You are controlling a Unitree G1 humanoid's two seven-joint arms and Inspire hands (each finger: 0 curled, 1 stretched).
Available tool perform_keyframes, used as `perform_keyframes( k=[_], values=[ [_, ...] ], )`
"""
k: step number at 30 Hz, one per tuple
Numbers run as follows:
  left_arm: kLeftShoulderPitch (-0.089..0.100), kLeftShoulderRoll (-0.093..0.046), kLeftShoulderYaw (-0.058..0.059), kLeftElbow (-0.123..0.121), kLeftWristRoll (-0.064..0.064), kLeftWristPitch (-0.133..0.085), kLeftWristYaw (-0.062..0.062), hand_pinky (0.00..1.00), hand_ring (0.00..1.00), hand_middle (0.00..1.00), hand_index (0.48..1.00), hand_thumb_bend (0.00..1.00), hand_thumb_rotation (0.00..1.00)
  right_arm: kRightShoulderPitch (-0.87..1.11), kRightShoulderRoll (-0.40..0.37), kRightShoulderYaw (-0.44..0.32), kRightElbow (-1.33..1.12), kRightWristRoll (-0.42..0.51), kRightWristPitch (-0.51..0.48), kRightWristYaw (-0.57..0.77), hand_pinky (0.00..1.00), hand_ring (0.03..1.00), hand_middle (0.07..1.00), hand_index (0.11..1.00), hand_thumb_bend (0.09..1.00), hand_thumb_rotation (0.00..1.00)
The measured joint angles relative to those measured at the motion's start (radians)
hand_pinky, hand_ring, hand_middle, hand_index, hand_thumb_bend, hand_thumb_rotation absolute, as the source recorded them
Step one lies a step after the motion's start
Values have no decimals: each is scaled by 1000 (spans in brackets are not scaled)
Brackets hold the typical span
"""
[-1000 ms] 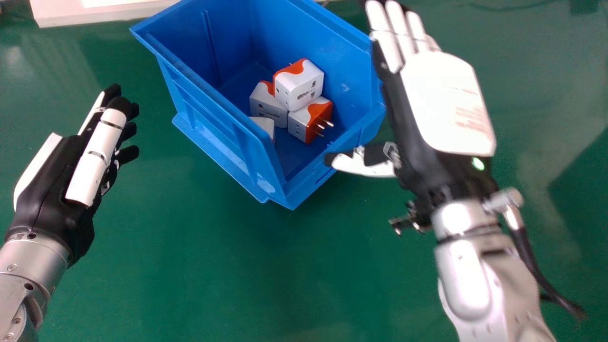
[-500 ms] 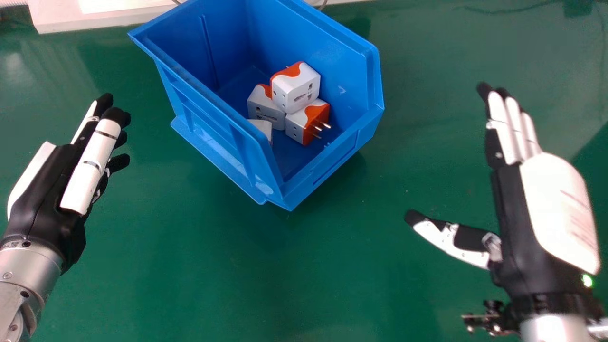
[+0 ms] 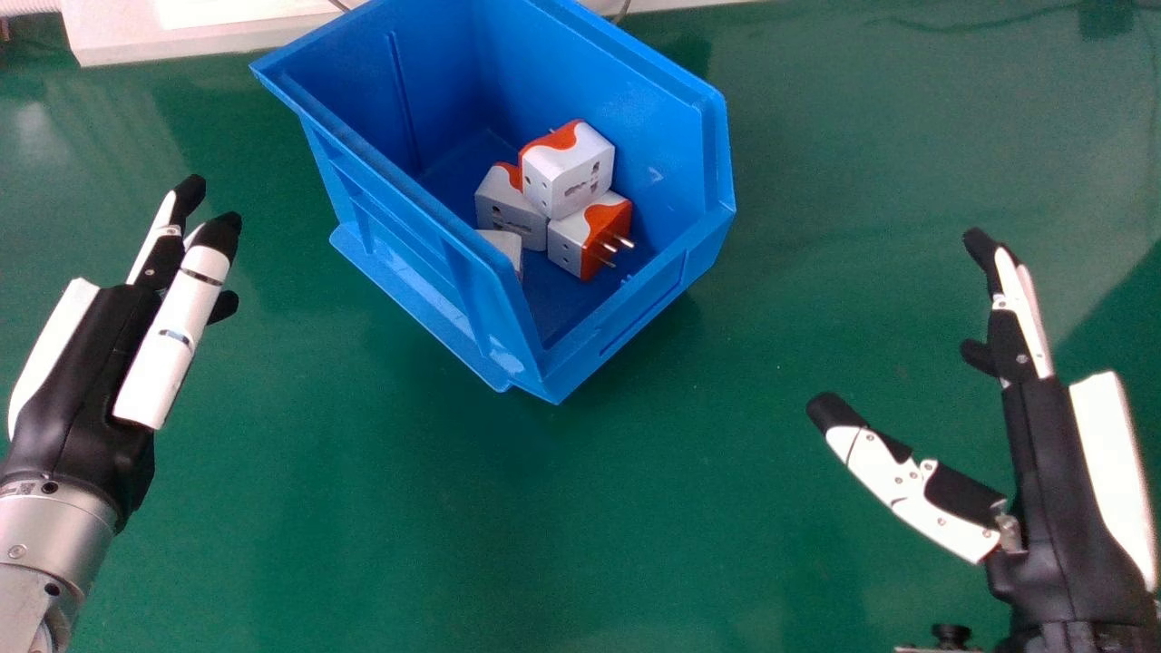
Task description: Pick all objects and put in blue box
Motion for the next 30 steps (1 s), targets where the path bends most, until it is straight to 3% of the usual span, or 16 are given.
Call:
perform_keyframes(
  k=[4, 5, 6, 10, 12, 15, 21, 26, 30],
  values=[
    [-9, -11, -2, 66, -1, -81, -2, 900, 953, 955, 1000, 345, 1000, -29, 8, -10, 21, 130, -6, 64, 916, 993, 1000, 977, 321, 806],
    [-9, -12, -2, 86, -3, -108, -7, 898, 953, 955, 1000, 348, 1000, -32, 11, -9, 22, 160, -6, 83, 936, 997, 1000, 988, 356, 900],
    [-9, -12, -2, 90, -3, -112, -8, 898, 953, 955, 1000, 348, 1000, -32, 12, -9, 22, 165, -7, 86, 936, 997, 1000, 988, 356, 900],
    [-12, -11, 2, 157, -9, -192, -24, 899, 954, 953, 1000, 354, 1000, -27, 28, -8, 34, 221, -23, 106, 946, 999, 1000, 994, 398, 949],
    [-12, -10, 5, 192, -11, -219, -29, 891, 952, 944, 998, 375, 1000, -20, 40, -5, 41, 224, -31, 106, 953, 999, 1000, 997, 423, 968],
    [-12, -7, 10, 218, -12, -238, -32, 884, 949, 935, 993, 399, 1000, -8, 50, 3, 50, 226, -43, 110, 959, 1000, 1000, 998, 438, 980],
    [-12, -2, 22, 221, -14, -254, -32, 866, 936, 921, 985, 430, 1000, 13, 58, -5, 81, 225, -65, 109, 953, 1000, 1000, 1000, 479, 995],
    [-12, -2, 23, 243, -14, -274, -32, 849, 926, 915, 981, 428, 1000, 11, 58, -13, 110, 212, -94, 103, 949, 1000, 1000, 1000, 501, 999],
    [-12, -2, 25, 253, -14, -276, -29, 833, 915, 907, 975, 428, 1000, 13, 60, -19, 120, 210, -94, 101, 948, 1000, 1000, 1000, 517, 1000]
  ],
)
